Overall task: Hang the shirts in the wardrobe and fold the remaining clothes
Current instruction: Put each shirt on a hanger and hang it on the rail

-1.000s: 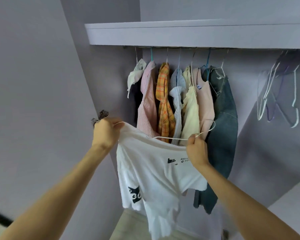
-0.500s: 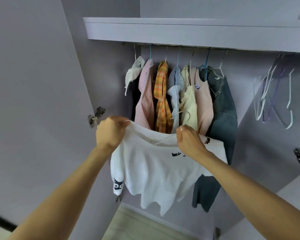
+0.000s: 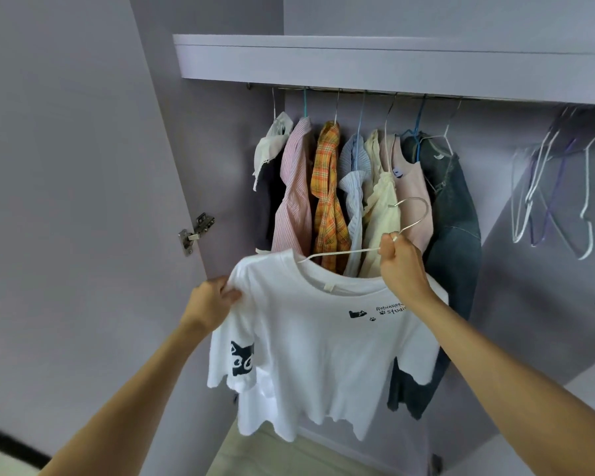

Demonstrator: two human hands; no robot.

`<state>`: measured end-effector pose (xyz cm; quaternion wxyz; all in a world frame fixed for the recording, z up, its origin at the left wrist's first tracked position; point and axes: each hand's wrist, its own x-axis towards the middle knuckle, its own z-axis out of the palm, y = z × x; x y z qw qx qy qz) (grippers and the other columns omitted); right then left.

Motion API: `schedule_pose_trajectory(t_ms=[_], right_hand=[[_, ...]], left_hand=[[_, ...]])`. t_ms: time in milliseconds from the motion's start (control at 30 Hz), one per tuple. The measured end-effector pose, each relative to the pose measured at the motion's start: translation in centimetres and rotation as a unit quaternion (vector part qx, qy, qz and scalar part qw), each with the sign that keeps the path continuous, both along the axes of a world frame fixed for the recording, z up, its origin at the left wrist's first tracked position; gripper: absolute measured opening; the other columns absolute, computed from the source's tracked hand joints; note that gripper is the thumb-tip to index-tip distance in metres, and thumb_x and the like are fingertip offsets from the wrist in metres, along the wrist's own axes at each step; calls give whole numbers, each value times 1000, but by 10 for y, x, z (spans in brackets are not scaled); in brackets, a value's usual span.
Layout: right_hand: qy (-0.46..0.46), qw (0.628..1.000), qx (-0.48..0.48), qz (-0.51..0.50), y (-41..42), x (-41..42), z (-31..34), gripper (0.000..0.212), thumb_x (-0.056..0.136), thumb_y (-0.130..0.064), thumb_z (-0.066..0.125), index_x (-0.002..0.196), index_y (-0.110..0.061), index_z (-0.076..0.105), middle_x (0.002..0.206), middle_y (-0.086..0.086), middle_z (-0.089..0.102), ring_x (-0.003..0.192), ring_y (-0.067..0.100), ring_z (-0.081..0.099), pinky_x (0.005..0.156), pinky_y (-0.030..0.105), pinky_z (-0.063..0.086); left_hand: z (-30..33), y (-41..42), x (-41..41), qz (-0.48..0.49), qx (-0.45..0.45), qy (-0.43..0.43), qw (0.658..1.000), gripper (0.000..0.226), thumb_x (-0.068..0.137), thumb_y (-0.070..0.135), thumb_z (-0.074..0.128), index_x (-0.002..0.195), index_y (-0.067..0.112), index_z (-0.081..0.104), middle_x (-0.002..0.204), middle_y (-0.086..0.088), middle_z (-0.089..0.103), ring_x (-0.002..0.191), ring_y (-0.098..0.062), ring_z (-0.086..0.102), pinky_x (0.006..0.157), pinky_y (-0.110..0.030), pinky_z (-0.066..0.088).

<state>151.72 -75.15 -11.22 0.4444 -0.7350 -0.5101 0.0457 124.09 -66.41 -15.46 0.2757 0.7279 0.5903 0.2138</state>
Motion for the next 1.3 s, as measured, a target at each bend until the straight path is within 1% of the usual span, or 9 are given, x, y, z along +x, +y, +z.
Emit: schedule_pose_trajectory(t_ms=[167,300,500,633,800,1000,1133,1233,1300], right_hand=[[-88,995,-46,-1,-12,10,-10,37,94,2,32,60,-11,29,64,9,36,64,28,37,63,36,31],[-50,998,-23,-10,-13,6,-13,41,95,1,31,58,-17,24,67,15,39,65,27,37,62,35,30],[-15,999,-33,-1,-11,-8,-14,32,97,-4,31,65,-6,33,73,25,49,69,35,45,67,42,39],[-6,999,-34,1,-14,-11,-10,30,98,-9,31,70,-3,37,80,26,55,75,36,50,71,41,41],[-46,998,-46,23,-25,-11,-6,32,95,-4,32,63,-8,31,69,17,44,66,29,39,62,39,34],[-31,999,-17,37,-31,-17,-3,42,98,-13,37,58,-19,25,58,-3,32,55,11,30,57,29,25],[12,998,22,55,-32,-18,3,37,95,-15,50,60,-11,38,59,-2,40,53,7,35,54,24,28],[39,995,29,84,-44,-3,-2,14,94,-7,49,99,-5,62,91,-5,59,81,0,52,74,6,38],[23,1000,1,14,-55,18,-16,33,91,3,46,119,-8,57,116,3,59,108,14,51,95,18,39]], left_hand=[[21,6,-5,25,164,-58,984,30,86,-6,48,103,7,69,96,-16,69,91,-37,61,74,-31,40],[23,6,4,-63,158,-44,984,32,90,0,51,115,13,66,113,-10,63,99,-29,59,82,-22,38],[12,-8,20,-127,149,-3,981,37,89,24,59,127,23,57,129,0,52,121,-24,47,106,-44,32],[1,-21,36,-191,232,98,949,41,90,39,56,130,27,54,124,7,57,116,-21,49,101,-36,27],[13,-23,48,-204,323,20,924,43,90,39,38,94,15,74,85,-3,72,78,-29,66,79,-36,47],[17,-23,62,-236,305,46,922,33,95,27,42,115,17,66,102,-4,70,94,-29,64,85,-42,46],[6,-30,76,-209,323,22,923,28,92,20,45,91,10,70,81,-8,71,74,-34,64,74,-37,43],[2,-23,71,-171,289,8,942,22,95,17,50,87,9,69,74,-10,69,68,-36,61,68,-35,41],[2,-17,62,-162,287,-15,944,30,93,22,46,83,7,70,69,-11,68,64,-35,62,67,-36,43]])
